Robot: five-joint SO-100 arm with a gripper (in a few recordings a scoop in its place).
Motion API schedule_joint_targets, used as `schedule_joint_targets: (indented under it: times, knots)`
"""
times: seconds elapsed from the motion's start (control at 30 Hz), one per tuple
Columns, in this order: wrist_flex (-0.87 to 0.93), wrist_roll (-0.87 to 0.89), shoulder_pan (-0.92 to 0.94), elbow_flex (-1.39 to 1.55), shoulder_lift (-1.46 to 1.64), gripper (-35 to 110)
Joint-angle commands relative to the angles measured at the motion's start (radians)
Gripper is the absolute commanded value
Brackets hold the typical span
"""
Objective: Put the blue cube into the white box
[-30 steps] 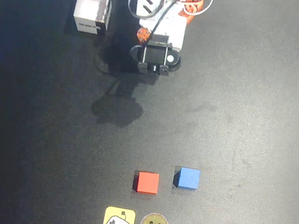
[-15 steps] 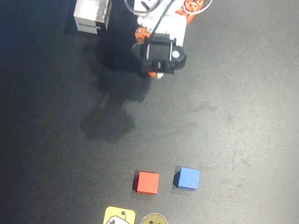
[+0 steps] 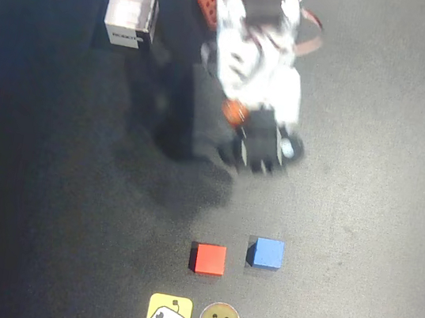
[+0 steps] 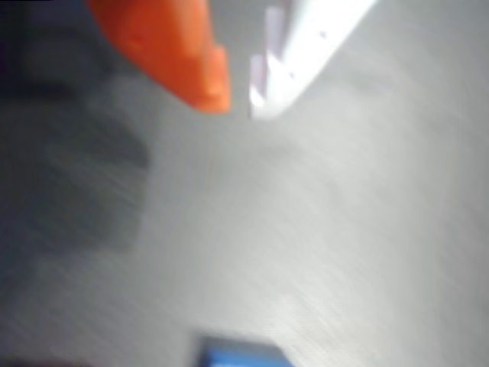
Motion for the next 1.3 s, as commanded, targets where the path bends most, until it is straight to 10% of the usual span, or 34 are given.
schedule_joint_targets:
  times: [0.0,1.27]
  knots:
    - [-0.046,0.064,-0.046,-0.129,-0.127,1]
    - [-0.035,0.107,-0.029,-0.647,-0.706,13]
